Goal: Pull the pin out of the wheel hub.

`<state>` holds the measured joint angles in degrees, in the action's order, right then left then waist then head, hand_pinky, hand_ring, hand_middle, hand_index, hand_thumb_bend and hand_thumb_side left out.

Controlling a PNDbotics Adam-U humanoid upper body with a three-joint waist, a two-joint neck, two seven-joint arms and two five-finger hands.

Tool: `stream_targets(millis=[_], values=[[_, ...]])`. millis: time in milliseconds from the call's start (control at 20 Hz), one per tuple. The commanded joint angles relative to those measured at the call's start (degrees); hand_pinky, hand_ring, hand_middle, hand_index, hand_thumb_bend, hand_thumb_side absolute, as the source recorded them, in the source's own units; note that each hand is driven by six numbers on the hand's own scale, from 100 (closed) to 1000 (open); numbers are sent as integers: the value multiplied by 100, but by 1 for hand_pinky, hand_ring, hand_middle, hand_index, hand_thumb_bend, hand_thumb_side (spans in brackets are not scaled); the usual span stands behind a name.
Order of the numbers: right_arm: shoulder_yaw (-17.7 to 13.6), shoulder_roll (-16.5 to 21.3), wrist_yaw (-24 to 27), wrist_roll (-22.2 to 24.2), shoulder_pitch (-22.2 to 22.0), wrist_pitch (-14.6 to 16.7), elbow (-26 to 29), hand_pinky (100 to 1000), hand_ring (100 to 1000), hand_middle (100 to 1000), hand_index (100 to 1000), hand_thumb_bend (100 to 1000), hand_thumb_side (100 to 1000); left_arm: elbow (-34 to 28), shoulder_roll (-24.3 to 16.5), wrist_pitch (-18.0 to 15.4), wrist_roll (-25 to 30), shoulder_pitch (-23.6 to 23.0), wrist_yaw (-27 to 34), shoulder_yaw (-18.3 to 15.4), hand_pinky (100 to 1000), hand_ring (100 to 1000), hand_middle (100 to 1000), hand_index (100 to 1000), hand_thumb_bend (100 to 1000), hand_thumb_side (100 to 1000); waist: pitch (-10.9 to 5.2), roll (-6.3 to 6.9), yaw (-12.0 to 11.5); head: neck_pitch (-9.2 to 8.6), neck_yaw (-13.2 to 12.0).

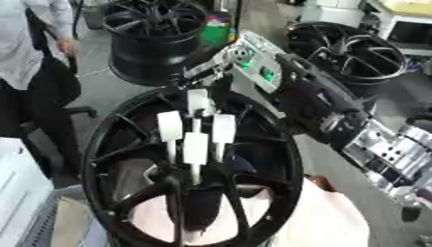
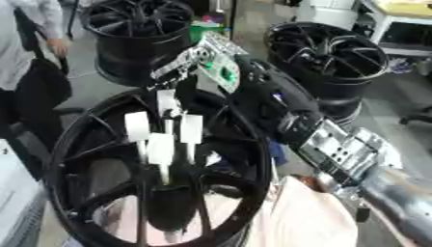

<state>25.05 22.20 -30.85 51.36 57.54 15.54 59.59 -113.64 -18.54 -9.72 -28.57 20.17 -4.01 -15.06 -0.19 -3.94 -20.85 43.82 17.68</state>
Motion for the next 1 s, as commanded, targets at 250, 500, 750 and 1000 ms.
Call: stream_targets(millis=[250,500,750,1000], values=[[-178,291,272,60,297,-154,321,666,535,409,554,100,100,-95,-66,9,-64,87,-37,-58,795,859,646,833,296,495,-86,86,-6,-60,105],[-232,470,342,60,438,-310,394,662,530,405,550,100,100,-95,-85,5,-155,111,-72,-93,795,859,649,834,300,493,-103,88,0,-193,105],[-619,870,497,60,605,-568,250,662,528,405,563,100,100,-95,-99,30,-280,95,-123,-116,797,860,654,835,313,494,-119,65,67,-346,-116],[-1080,1726,637,-91,573,-794,-59,670,532,411,570,100,100,-95,-125,44,-279,54,-164,-105,796,860,648,834,303,500,-120,16,164,-375,-429]])
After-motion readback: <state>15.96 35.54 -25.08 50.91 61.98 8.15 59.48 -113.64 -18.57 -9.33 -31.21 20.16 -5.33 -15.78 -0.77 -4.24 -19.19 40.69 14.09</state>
